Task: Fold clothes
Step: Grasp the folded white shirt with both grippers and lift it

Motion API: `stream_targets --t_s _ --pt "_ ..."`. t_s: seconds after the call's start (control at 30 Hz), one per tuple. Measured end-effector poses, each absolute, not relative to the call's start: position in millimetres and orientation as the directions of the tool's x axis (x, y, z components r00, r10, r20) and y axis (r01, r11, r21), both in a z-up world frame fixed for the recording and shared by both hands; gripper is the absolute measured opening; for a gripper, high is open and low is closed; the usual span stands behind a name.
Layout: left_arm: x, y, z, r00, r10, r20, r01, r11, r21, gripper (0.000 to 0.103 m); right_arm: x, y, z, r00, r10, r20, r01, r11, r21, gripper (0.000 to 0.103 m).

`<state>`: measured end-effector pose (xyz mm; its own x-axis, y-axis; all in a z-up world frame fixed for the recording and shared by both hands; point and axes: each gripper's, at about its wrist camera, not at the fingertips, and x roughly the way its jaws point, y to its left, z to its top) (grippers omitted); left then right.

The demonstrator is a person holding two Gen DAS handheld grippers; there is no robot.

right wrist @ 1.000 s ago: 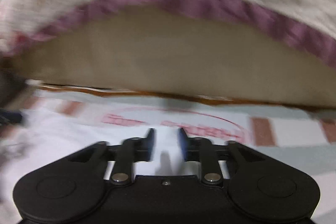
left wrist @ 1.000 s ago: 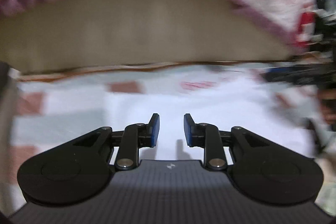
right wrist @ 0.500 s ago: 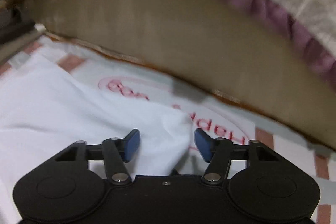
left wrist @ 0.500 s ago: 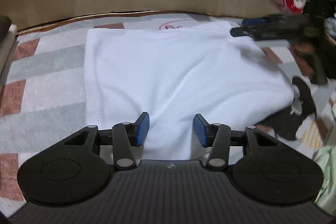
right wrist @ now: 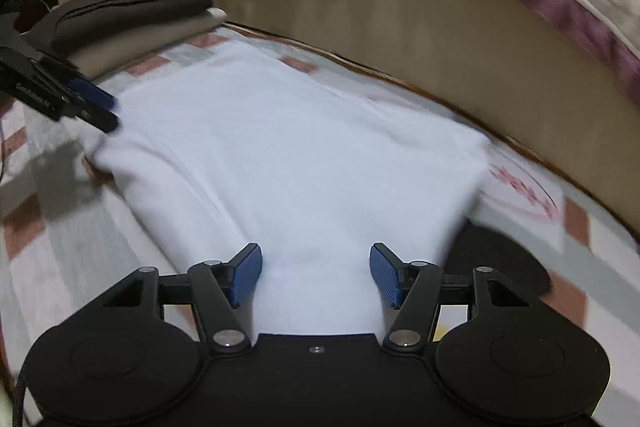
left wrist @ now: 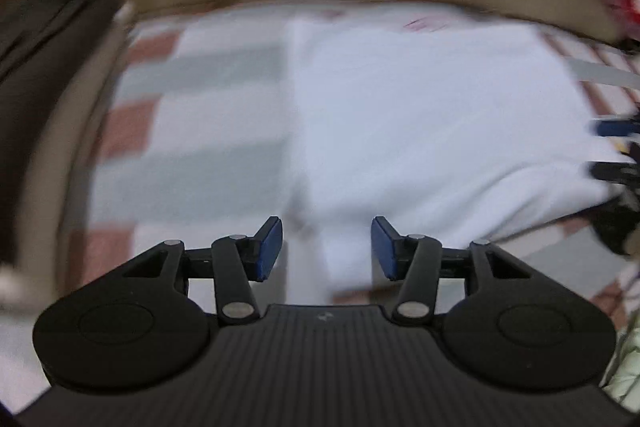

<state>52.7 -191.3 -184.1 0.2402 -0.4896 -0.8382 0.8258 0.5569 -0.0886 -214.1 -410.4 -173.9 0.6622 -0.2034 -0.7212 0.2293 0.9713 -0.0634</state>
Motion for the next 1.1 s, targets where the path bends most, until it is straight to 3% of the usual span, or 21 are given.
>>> stream_targets --t_s 0.1,0.23,0.3,0.4,0.5,0.6,0.7,0.83,0.97,1.0,1.03,1.1 --pt "65.5 -168.2 -178.6 0.216 -0.524 -0.824 0.739 0.639 -0.212 0.048 -230.9 -420.0 -171.2 0.645 -0.176 -0.744 0.269 0.963 0.005 0.066" --pt "72.1 -145.0 -175.5 0.088 -0.660 -0.746 0.577 0.644 -0.502 0.052 -260.5 -427.7 -167.8 0.626 -0.174 -0.760 0.399 0.909 0.121 0.067" --pt "69.9 -143.0 -188.4 -0.034 -0.708 -0.706 0.480 0.608 -0.632 0.052 -275.6 -429.6 -169.2 0.660 -0.129 -0.740 0.467 0.842 0.271 0.069" --pt "65.1 -151.8 -209.0 -0.153 -0.733 -0.663 0.337 0.592 -0.732 0.054 -287.0 -436.4 -191.5 0.734 -0.038 -0.678 0.547 0.624 0.558 0.077" --pt "60.4 -162.8 -229.8 -0.193 -0.755 -0.627 0.163 0.606 -0.779 0.057 -295.5 -438.8 -216.1 0.806 0.017 -0.591 0.552 0.338 0.762 0.077" --pt "51.8 -168.3 -239.2 -0.101 -0.777 -0.621 0.056 0.619 -0.784 0.057 -295.1 -429.4 -239.2 0.840 0.023 -0.543 0.537 0.115 0.836 0.077" --pt "43.4 -172.0 -243.7 0.026 -0.780 -0.626 -0.012 0.625 -0.780 0.058 -286.0 -421.6 -242.5 0.816 -0.050 -0.576 0.579 0.073 0.812 0.077" --pt "37.5 -171.5 -233.8 0.267 -0.730 -0.629 0.044 0.661 -0.749 0.056 -276.2 -421.5 -241.3 0.803 -0.180 -0.568 0.587 0.075 0.806 0.084" --pt "38.9 -177.8 -231.5 0.352 -0.704 -0.617 0.121 0.688 -0.716 0.053 -257.8 -436.3 -237.8 0.788 -0.280 -0.548 0.601 0.161 0.783 0.085" --pt "39.2 -179.3 -230.9 0.372 -0.697 -0.613 0.139 0.694 -0.706 0.040 -252.7 -440.7 -235.5 0.783 -0.298 -0.546 0.610 0.194 0.769 0.080" --pt "39.5 -180.9 -230.4 0.393 -0.691 -0.607 0.158 0.701 -0.695 0.027 -250.1 -445.7 -234.2 0.788 -0.298 -0.539 0.607 0.228 0.761 0.055" --pt "38.7 -180.7 -217.9 0.419 -0.688 -0.593 0.226 0.711 -0.666 0.022 -252.9 -453.8 -226.8 0.806 -0.277 -0.523 0.589 0.288 0.755 0.028"
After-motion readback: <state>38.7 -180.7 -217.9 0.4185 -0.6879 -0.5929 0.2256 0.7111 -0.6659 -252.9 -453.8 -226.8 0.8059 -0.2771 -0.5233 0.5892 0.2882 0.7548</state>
